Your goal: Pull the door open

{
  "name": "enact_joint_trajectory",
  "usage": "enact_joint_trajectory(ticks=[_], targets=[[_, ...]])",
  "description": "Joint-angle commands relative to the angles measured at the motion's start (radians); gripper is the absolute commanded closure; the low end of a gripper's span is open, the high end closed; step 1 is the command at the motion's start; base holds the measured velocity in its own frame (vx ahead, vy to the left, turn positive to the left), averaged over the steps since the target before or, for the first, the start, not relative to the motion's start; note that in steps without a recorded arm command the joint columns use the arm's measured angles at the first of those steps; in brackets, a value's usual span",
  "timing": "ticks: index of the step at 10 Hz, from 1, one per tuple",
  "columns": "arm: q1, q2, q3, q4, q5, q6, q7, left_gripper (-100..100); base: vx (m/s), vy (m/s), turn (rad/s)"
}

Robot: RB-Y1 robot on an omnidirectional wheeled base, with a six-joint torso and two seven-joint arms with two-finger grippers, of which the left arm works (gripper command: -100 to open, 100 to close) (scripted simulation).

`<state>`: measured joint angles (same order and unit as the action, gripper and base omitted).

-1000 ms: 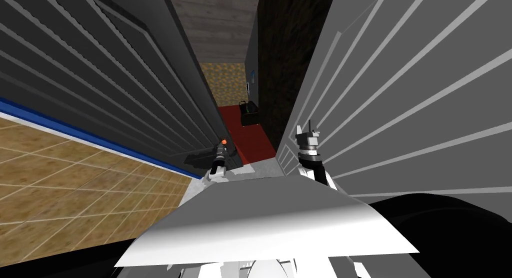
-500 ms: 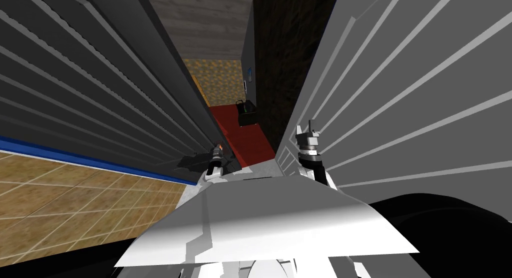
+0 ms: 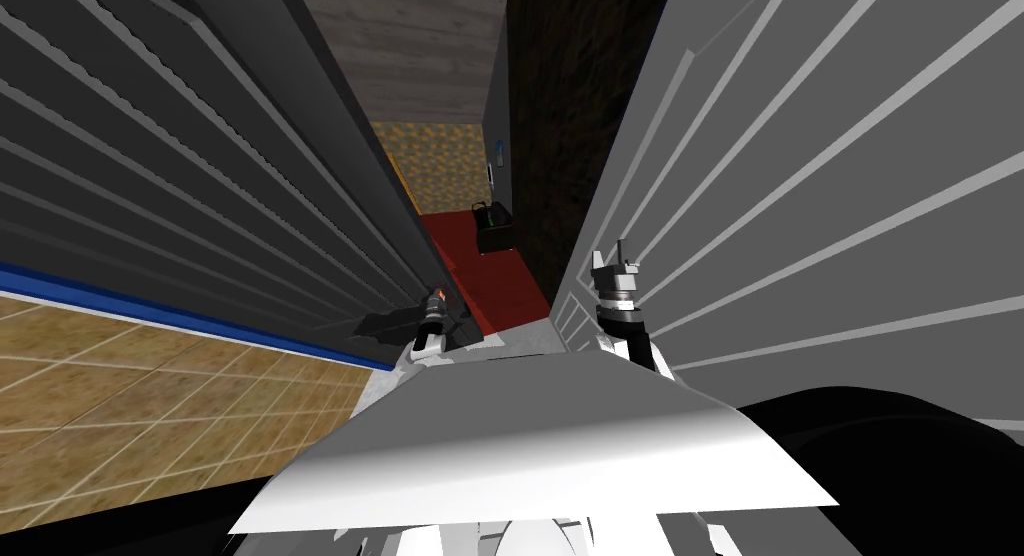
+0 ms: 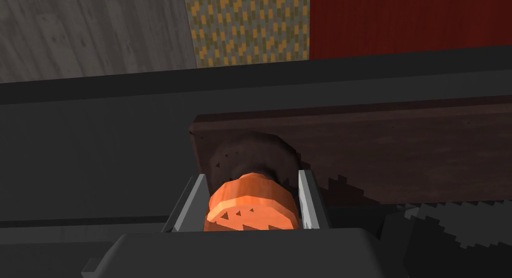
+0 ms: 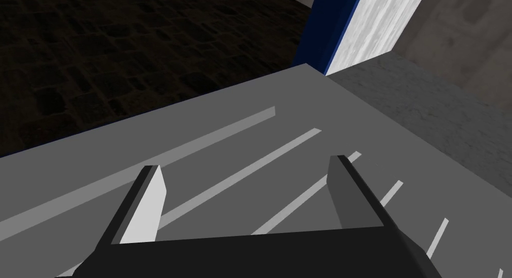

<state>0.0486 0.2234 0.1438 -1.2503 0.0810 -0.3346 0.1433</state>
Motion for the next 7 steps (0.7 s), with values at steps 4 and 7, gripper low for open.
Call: enact_joint_trajectory(ticks=[4,7], targets=[[0.014,0.038,-0.032,-0.008,0.006,-0.009,0.035,100,-0.153,0.061,-0.119],[0.026,0.071,-0.060,-0.014,0.011,-0.016,0.066,100,-0.223,0.065,-0.135]])
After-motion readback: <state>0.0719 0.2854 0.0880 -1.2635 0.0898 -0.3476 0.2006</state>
